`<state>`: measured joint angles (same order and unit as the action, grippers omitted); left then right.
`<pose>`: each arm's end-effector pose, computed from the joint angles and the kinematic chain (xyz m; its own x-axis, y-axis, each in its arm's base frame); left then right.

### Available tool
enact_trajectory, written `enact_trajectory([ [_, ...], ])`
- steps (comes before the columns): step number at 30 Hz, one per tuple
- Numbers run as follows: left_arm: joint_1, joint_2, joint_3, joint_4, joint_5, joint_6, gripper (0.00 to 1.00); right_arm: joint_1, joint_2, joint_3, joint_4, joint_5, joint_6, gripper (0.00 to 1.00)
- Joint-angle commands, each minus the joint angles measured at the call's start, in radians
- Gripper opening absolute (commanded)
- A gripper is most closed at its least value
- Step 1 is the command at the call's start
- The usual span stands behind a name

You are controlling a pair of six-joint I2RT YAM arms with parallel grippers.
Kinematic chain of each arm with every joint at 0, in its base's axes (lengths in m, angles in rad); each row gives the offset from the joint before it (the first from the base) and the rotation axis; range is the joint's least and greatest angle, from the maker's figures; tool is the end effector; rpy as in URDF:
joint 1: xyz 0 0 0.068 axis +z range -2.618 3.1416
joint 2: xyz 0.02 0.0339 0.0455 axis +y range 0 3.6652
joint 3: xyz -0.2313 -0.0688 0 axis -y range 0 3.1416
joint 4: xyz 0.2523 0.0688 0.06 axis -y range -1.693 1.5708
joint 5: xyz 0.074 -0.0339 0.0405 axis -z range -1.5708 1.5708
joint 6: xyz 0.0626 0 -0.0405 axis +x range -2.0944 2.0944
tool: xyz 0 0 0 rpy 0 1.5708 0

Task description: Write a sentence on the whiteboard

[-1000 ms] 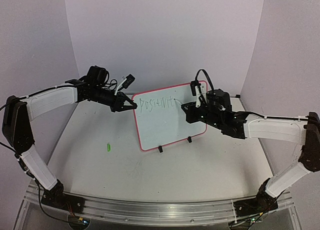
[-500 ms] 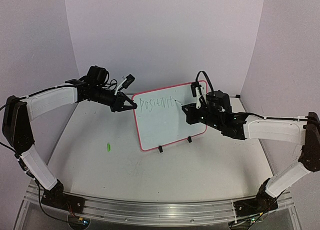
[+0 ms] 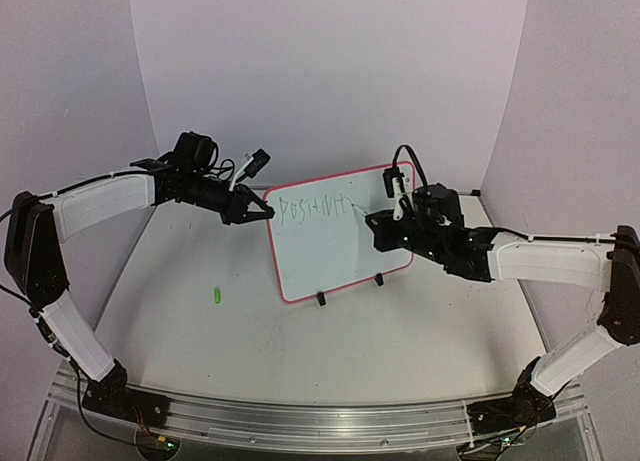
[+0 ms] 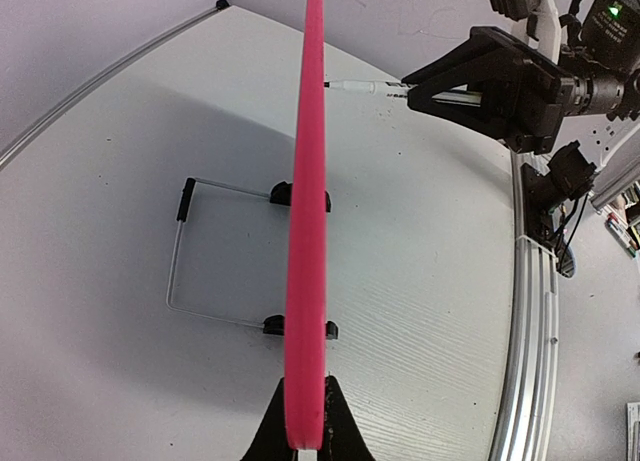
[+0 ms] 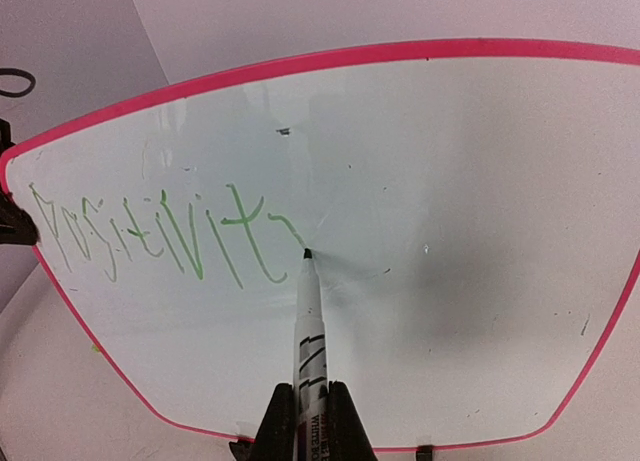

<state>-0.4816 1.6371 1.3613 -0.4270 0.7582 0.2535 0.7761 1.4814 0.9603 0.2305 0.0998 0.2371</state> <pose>0.3218 -0.2167 0.2561 -0.3536 0.3903 -0.8501 0.9194 0.3126 -0.2389 0.2746 0.2608 0.2313 -0.3465 -0.0126 -0.9380 -0.5633 0.8024 0.1973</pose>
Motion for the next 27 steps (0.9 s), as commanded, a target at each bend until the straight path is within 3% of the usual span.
enact_trajectory([
  [1,-0.020,-0.009,0.009,-0.066,-0.042,0.034,0.00,-0.002,-0.057,-0.033,0.015,0.012,0.002,0.00],
  [7,-0.020,-0.009,0.009,-0.066,-0.042,0.034,0.00,0.000,-0.097,-0.061,0.081,0.024,-0.027,0.00],
  [27,-0.022,-0.005,0.010,-0.066,-0.045,0.035,0.00,0.000,-0.002,0.018,0.093,0.065,-0.071,0.00],
])
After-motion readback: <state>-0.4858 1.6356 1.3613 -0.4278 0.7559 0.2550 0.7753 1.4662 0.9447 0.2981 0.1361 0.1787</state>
